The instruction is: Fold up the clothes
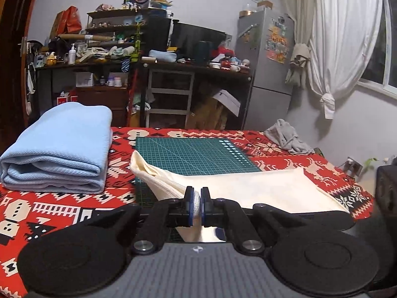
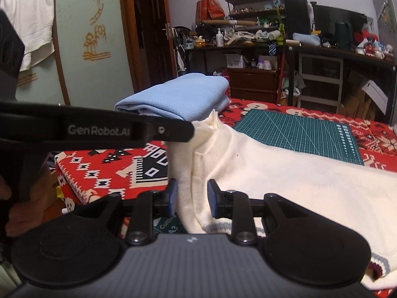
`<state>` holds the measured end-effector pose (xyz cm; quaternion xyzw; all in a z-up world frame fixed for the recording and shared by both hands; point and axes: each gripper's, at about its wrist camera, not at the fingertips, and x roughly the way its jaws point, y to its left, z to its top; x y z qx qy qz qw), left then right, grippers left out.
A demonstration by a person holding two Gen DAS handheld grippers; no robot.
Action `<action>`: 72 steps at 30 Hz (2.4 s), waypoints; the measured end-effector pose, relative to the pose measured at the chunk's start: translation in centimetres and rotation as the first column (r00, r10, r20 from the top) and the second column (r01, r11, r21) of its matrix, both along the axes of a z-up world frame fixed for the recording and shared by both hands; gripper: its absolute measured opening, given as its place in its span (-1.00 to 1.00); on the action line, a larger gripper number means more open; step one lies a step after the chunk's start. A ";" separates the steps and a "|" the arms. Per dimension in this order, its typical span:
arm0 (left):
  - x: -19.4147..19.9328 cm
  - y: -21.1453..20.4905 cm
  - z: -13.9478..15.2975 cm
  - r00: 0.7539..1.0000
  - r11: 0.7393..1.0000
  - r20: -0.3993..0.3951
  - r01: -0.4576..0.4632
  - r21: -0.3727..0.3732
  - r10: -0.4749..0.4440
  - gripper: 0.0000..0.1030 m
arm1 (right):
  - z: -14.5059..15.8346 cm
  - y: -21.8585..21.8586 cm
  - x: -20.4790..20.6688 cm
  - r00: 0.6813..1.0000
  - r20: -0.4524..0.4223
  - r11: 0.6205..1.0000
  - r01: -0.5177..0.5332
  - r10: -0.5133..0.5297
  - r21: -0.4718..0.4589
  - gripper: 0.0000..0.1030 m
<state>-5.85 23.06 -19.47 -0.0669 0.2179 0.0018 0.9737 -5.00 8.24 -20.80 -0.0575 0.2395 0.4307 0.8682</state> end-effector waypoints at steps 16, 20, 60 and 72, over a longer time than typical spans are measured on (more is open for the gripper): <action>0.3 0.4 0.4 1.000 0.997 -0.010 0.024 -0.072 -0.025 -0.93 | -1.2 3.5 -0.7 0.999 0.030 0.999 0.038 -0.037 -0.024 -0.41; 0.3 0.7 0.6 1.000 0.995 -0.009 0.027 -0.100 -0.028 -0.92 | -1.1 2.6 -0.1 0.995 0.001 0.995 0.101 -0.101 0.008 -0.74; 2.5 -4.1 -4.9 0.972 0.971 -0.141 0.164 -0.173 -0.189 -0.86 | -3.9 -17.4 4.8 0.704 -0.554 0.735 0.640 -0.445 0.222 -0.57; 3.5 -5.4 -5.8 0.963 0.978 -0.175 0.190 -0.088 -0.203 -0.69 | -3.9 -15.8 5.9 0.736 -0.520 0.794 0.585 -0.433 0.168 -0.84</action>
